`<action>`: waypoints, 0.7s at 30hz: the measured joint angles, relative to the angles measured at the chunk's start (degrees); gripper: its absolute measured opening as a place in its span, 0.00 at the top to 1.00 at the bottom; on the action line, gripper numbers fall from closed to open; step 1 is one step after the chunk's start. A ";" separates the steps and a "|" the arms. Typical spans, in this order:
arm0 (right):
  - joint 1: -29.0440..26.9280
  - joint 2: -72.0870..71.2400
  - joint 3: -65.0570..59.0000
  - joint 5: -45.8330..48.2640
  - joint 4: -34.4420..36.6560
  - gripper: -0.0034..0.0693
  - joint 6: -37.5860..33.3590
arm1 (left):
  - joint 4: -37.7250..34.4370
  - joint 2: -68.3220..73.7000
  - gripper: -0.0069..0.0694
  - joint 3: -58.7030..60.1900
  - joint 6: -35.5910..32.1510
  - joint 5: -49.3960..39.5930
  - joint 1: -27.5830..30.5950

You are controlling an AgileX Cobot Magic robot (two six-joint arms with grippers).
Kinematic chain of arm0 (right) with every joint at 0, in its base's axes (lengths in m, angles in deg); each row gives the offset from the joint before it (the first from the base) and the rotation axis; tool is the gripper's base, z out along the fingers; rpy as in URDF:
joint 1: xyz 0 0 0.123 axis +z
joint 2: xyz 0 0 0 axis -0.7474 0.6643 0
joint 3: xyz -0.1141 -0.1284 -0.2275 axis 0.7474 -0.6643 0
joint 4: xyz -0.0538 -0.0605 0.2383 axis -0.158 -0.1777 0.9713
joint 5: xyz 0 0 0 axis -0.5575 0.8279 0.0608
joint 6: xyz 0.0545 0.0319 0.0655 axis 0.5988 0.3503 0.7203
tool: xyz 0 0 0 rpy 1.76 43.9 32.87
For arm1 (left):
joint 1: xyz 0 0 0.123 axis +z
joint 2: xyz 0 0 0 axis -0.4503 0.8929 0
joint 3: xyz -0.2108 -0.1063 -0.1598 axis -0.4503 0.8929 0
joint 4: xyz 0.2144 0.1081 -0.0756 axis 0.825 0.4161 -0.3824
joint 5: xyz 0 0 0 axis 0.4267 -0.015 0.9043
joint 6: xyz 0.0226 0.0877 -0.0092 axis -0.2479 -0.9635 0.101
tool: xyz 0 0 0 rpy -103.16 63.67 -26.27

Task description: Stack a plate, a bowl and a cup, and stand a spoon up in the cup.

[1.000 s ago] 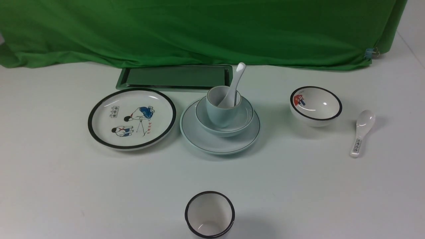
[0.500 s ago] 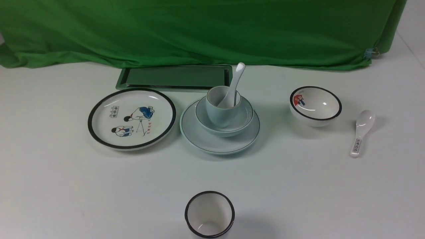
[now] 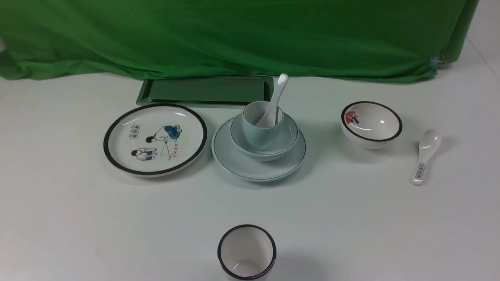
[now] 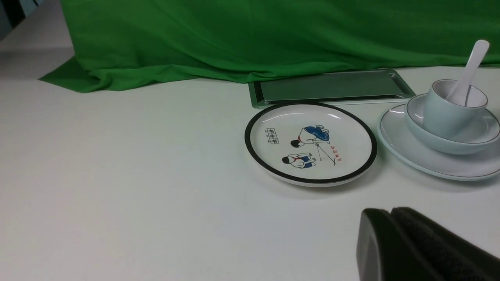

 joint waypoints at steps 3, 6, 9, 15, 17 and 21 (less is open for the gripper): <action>-0.06 -0.08 0.00 0.45 0.20 0.94 -0.07 | 0.00 0.00 0.95 0.00 0.00 0.00 0.00; -0.06 -0.08 0.00 0.70 0.25 0.94 -0.13 | 0.00 0.00 0.95 0.00 0.00 0.00 0.00; -0.06 -0.06 0.00 0.70 0.36 0.93 -0.13 | 0.00 0.00 0.95 0.00 0.00 0.00 0.00; -0.06 -0.06 0.00 0.70 0.36 0.93 -0.13 | 0.00 0.00 0.95 0.00 0.00 0.00 0.00; -0.06 -0.06 0.00 0.70 0.36 0.93 -0.13 | 0.00 0.00 0.95 0.00 0.00 0.00 0.00; -0.06 -0.06 0.00 0.70 0.36 0.93 -0.13 | 0.00 0.00 0.95 0.00 0.00 0.00 0.00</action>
